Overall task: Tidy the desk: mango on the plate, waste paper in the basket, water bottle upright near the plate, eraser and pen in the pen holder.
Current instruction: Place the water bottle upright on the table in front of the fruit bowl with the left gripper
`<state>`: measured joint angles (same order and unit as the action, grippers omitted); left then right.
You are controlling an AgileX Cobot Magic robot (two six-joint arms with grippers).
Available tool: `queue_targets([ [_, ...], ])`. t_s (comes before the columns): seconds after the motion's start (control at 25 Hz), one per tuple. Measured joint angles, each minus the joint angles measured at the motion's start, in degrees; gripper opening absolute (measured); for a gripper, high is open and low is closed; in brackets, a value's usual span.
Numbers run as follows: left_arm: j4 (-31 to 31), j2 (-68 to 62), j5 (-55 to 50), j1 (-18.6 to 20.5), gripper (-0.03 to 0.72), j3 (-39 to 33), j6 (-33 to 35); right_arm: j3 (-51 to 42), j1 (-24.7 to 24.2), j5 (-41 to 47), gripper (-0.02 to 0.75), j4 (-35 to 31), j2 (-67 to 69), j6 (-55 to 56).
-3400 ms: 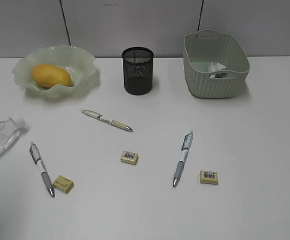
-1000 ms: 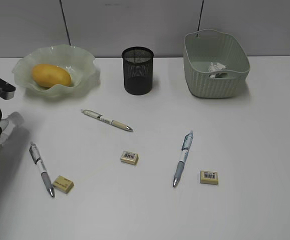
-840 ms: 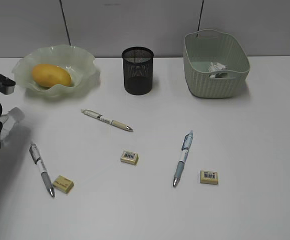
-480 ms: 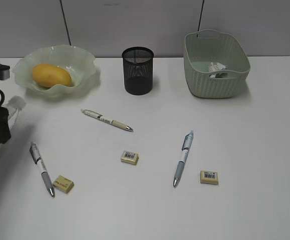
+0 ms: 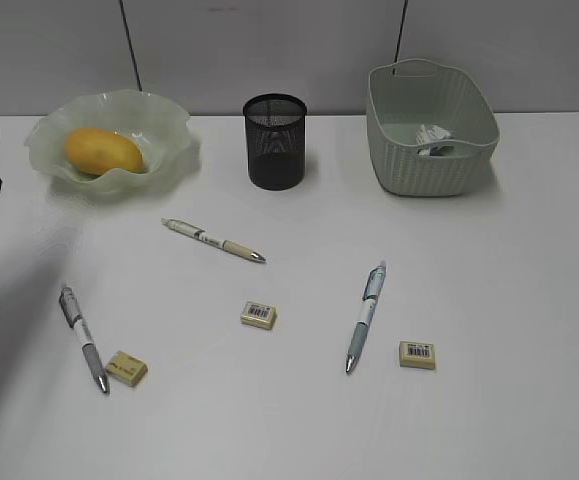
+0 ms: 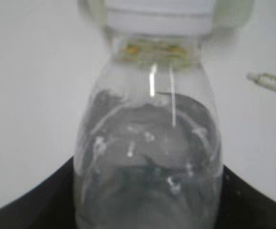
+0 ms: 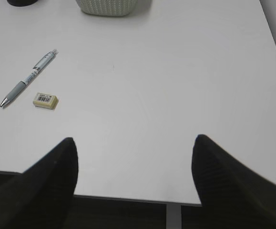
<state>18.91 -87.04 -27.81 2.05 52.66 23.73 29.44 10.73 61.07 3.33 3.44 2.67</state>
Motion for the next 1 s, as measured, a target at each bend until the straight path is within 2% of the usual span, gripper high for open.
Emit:
queue_targets([
  [0.2, 7.5, 7.9, 32.6, -0.7, 0.508, -18.8, -0.2, 0.0, 0.0, 0.0, 0.585, -0.1, 0.0, 0.0],
  [0.32, 8.0, 7.8, 45.6, -1.9, 0.508, -25.0, -2.2, 0.0, 0.0, 0.0, 0.585, -0.1, 0.0, 0.0],
  [0.44, 4.7, 6.2, 52.9, -3.0, 0.508, -26.4, -8.0, 0.0, 0.0, 0.0, 0.585, -0.1, 0.0, 0.0],
  [0.6, -6.3, 0.5, 63.9, -3.3, 0.508, -26.4, -19.5, 0.0, 0.0, -0.1, 0.585, -0.1, 0.0, 0.0],
  [0.68, -9.9, -3.2, 68.9, -3.3, 0.508, -26.4, -22.9, 0.0, 0.0, -0.1, 0.585, -0.1, 0.0, 0.0],
  [1.0, -16.3, -17.9, 87.9, -3.3, 0.508, -26.3, -28.1, 0.0, 0.0, -0.1, 0.585, -0.1, 0.0, 0.0],
])
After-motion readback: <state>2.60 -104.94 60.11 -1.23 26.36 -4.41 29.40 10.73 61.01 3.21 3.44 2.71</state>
